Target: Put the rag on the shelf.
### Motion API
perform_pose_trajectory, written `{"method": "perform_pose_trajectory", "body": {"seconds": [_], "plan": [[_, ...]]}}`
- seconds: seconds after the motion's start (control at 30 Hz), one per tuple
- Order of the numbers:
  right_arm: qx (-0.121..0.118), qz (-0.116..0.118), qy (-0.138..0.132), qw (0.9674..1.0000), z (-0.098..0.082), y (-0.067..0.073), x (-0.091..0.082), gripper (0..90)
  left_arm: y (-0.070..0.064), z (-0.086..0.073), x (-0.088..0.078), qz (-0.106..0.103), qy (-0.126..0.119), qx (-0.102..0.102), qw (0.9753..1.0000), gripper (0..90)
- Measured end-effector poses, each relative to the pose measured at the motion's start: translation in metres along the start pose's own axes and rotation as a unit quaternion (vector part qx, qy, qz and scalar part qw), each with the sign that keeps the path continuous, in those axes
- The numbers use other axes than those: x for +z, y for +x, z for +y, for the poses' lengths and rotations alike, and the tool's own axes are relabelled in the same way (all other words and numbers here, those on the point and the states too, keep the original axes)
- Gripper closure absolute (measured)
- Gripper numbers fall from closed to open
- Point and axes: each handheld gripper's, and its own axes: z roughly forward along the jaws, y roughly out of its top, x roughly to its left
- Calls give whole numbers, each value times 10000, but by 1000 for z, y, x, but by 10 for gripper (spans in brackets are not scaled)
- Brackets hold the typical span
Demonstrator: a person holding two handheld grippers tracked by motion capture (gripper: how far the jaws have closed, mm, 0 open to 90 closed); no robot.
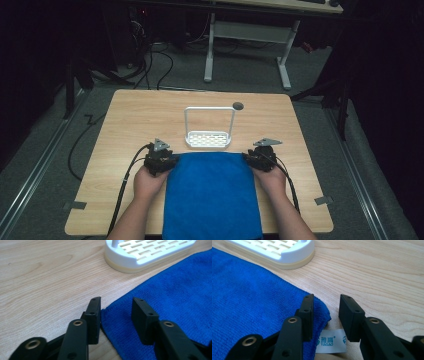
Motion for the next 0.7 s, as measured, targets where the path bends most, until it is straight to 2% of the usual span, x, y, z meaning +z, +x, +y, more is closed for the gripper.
{"method": "perform_pose_trajectory", "body": {"seconds": [0.17,0.2,0.27,0.33,0.47,0.57,0.67,0.7], "plan": [[-141,-102,-1,9998,-4,5,-3,691,-3,0,0,-10,13,180,9998,701],[-194,-82,2,9998,-5,7,-5,724,-5,0,0,-19,16,251,9997,718],[-196,-70,8,9998,-5,7,-5,734,-5,0,0,-27,11,274,9996,728],[-230,-15,13,9997,-5,9,-5,806,-6,-1,0,-50,22,331,9994,777],[-286,52,-2,9996,-6,11,-5,867,-7,-1,0,-86,18,393,9992,852],[-303,88,-79,9995,-7,11,-5,872,-5,-2,-1,-91,-19,329,9994,869],[-320,30,-263,9991,-8,12,-10,872,-3,-4,-7,-157,-300,243,9991,872],[-320,30,-263,9991,-8,12,-10,872,-3,-4,-7,-157,-300,243,9991,873]]}}
